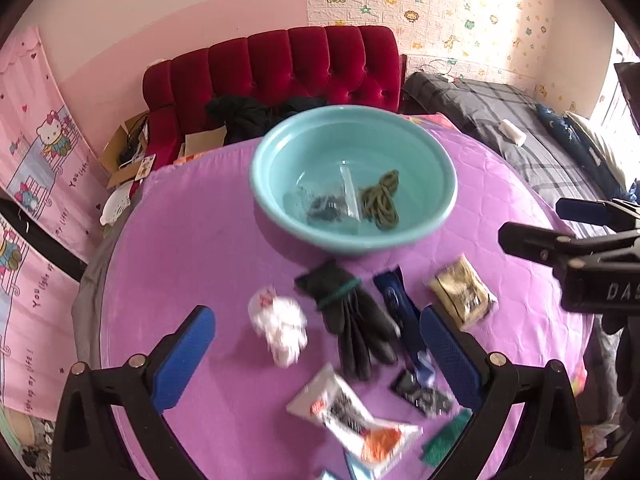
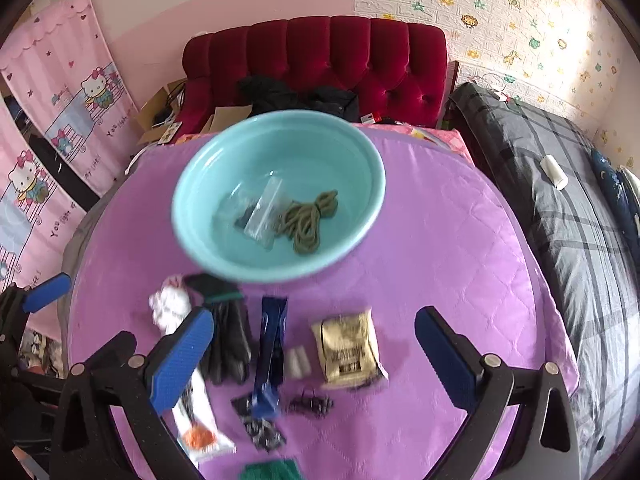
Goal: Organize soft objects
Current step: 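Grasp the blue face mask with the left gripper while the right grasps the green pad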
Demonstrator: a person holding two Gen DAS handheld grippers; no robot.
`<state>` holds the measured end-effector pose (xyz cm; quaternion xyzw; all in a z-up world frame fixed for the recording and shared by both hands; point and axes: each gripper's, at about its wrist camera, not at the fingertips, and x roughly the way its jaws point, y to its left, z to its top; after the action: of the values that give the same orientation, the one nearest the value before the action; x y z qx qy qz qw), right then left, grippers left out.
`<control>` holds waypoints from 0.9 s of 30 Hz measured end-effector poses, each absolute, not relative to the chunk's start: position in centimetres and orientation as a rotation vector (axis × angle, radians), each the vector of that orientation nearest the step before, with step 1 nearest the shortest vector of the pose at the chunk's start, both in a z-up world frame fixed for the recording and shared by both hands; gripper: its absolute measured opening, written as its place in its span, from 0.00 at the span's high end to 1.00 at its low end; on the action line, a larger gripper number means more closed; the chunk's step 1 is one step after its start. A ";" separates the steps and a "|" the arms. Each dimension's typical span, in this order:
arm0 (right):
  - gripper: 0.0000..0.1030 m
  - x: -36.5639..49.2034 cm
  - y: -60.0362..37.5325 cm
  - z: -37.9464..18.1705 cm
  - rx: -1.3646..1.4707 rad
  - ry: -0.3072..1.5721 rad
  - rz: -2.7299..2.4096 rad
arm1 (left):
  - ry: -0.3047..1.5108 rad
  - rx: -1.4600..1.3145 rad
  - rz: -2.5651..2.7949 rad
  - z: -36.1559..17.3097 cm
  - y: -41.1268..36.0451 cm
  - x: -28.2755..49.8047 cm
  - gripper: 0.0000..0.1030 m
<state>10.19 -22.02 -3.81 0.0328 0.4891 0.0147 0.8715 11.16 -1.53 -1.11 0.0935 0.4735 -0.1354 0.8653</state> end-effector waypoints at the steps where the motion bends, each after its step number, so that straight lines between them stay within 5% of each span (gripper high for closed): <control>1: 0.00 9.5 -22.0 -3.9 0.066 1.024 0.036 | 0.990 0.196 -0.282 -1.1 -1.4 10.6 0.00; 27: 0.00 -3.0 -18.7 -15.0 -0.020 1.179 0.199 | 1.192 0.192 -0.321 -11.6 2.5 -2.7 0.00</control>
<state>-2.99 -18.71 -14.96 -0.0093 0.5548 0.0938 0.8266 -2.70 2.49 -11.62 0.0899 0.5579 -0.1505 0.8112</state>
